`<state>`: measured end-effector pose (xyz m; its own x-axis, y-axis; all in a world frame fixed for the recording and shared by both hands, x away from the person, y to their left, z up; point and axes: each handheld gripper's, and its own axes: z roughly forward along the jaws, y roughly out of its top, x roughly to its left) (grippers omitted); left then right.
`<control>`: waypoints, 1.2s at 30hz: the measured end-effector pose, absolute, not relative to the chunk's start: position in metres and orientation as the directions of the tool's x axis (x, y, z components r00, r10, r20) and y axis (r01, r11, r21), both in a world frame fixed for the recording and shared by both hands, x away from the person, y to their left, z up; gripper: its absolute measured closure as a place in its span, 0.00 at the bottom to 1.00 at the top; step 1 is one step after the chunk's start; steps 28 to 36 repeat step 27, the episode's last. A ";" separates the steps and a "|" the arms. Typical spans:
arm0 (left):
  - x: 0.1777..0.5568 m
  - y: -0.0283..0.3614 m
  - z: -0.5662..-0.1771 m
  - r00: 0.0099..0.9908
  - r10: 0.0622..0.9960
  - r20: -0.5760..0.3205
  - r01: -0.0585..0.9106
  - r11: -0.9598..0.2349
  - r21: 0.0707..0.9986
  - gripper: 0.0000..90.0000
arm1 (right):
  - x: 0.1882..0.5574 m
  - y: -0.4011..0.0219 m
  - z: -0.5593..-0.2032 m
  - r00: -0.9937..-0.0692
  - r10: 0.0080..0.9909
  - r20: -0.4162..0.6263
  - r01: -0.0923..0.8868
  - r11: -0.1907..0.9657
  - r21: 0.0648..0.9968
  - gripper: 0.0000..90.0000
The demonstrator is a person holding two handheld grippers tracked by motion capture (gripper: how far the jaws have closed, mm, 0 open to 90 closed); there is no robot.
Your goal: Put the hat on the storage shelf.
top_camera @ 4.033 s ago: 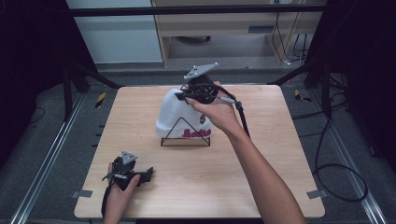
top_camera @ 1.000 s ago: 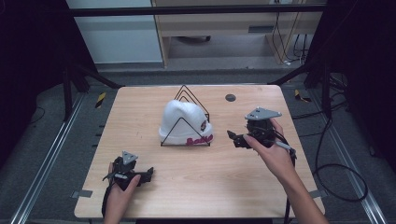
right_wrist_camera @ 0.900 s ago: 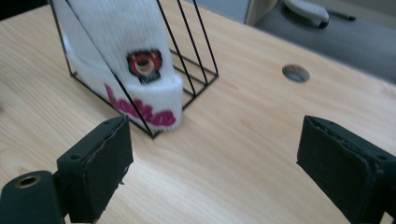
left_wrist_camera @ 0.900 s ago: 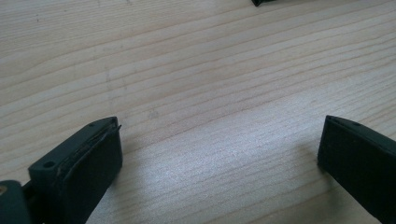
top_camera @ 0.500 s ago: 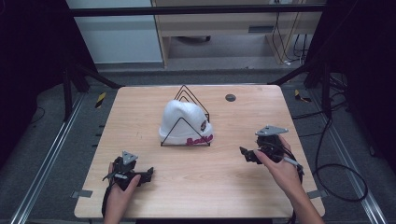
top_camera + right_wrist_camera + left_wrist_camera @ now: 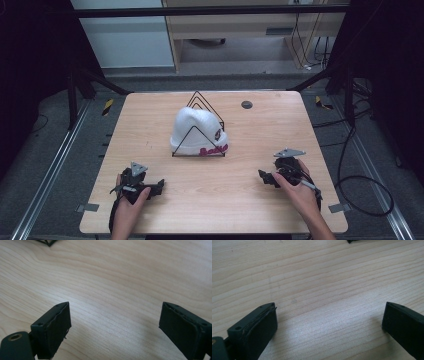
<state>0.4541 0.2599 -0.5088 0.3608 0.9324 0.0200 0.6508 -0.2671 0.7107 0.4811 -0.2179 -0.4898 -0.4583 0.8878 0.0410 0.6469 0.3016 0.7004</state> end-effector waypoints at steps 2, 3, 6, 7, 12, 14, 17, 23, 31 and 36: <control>0.454 0.260 -0.509 0.360 0.933 0.020 0.651 -0.267 0.711 0.00 | 0.481 -0.218 -0.501 -0.439 0.898 0.025 0.661 0.304 0.687 0.11; 0.454 0.260 -0.509 0.360 0.933 0.020 0.651 -0.267 0.711 0.00 | 0.481 -0.218 -0.501 -0.439 0.898 0.025 0.661 0.304 0.687 0.11; 0.454 0.260 -0.509 0.361 0.932 0.020 0.651 -0.267 0.711 0.00 | 0.480 -0.217 -0.507 -0.412 0.911 0.003 0.652 0.293 0.700 0.09; 0.454 0.260 -0.509 0.360 0.933 0.020 0.651 -0.267 0.711 0.00 | 0.480 -0.216 -0.507 -0.405 0.914 0.007 0.654 0.284 0.701 0.09; 0.454 0.260 -0.509 0.360 0.933 0.020 0.651 -0.266 0.711 0.00 | 0.480 -0.213 -0.509 -0.389 0.921 -0.005 0.647 0.277 0.711 0.07; 0.454 0.260 -0.509 0.361 0.932 0.020 0.651 -0.267 0.711 0.00 | 0.479 -0.213 -0.511 -0.382 0.924 -0.003 0.637 0.265 0.724 0.06; 0.454 0.260 -0.509 0.361 0.932 0.020 0.651 -0.267 0.710 0.00 | 0.478 -0.212 -0.512 -0.374 0.928 -0.001 0.631 0.255 0.733 0.06; 0.454 0.260 -0.509 0.361 0.932 0.020 0.651 -0.268 0.711 0.00 | 0.476 -0.211 -0.512 -0.365 0.931 0.005 0.635 0.244 0.733 0.06; 0.453 0.259 -0.509 0.364 0.931 0.019 0.650 -0.268 0.712 0.00 | 0.476 -0.209 -0.513 -0.340 0.940 -0.005 0.636 0.234 0.735 0.06; 0.453 0.259 -0.509 0.364 0.931 0.019 0.650 -0.268 0.712 0.00 | 0.476 -0.209 -0.513 -0.340 0.940 -0.005 0.636 0.234 0.735 0.06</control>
